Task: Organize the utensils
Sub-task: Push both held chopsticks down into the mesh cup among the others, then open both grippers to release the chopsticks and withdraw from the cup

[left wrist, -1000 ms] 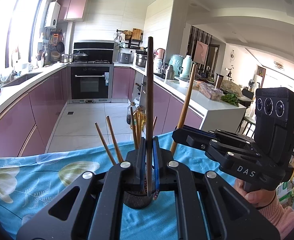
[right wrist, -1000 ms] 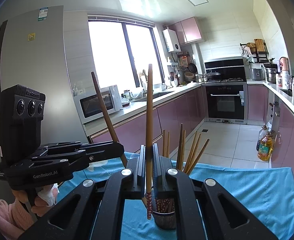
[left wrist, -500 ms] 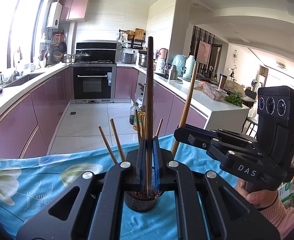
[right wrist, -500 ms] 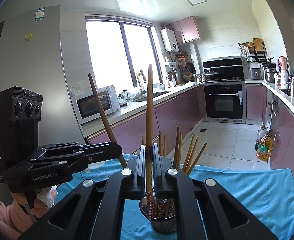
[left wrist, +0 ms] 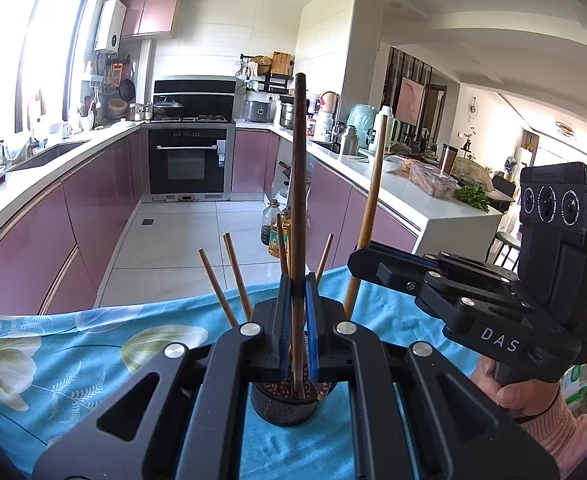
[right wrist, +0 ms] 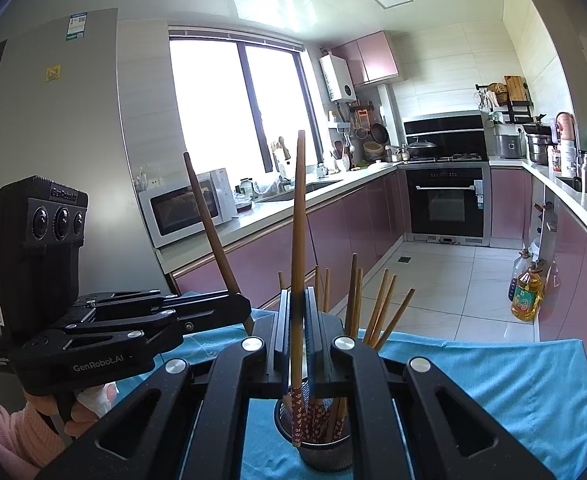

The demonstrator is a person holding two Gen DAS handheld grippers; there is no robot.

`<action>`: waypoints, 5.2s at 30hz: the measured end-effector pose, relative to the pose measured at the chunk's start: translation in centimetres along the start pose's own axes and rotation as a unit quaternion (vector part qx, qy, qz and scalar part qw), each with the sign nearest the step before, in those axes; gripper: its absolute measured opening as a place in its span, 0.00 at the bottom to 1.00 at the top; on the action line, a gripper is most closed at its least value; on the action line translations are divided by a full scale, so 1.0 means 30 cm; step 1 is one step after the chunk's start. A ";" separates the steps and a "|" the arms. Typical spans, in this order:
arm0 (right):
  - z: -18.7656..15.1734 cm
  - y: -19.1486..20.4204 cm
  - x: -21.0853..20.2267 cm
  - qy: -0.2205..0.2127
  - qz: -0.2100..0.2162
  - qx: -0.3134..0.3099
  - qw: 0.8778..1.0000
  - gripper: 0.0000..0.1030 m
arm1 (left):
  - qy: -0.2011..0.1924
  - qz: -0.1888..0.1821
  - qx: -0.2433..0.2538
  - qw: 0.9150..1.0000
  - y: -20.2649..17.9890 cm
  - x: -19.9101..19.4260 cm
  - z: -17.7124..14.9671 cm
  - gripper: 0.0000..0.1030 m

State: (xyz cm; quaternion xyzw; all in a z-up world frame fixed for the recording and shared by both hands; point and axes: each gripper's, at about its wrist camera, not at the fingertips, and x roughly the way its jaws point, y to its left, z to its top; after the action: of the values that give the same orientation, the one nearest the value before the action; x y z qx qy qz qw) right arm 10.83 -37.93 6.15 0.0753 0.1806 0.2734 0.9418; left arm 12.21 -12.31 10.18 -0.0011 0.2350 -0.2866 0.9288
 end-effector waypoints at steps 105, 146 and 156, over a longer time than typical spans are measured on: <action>-0.092 -0.060 0.152 0.067 -0.030 0.028 0.997 0.06 | 0.080 -0.004 -0.015 0.997 0.049 0.199 -0.090 0.07; -0.096 -0.098 0.232 0.088 -0.033 0.051 0.994 0.06 | 0.101 0.011 -0.024 0.995 0.093 0.310 -0.110 0.08; -0.098 -0.093 0.221 0.085 -0.035 0.051 0.994 0.08 | 0.098 0.013 -0.025 0.995 0.096 0.308 -0.126 0.09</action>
State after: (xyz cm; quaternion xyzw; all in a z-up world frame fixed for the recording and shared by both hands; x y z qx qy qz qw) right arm 16.28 -36.54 0.79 0.0931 0.2766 0.2361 0.9268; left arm 18.79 -14.33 2.40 0.0069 0.3319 -0.2677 0.9045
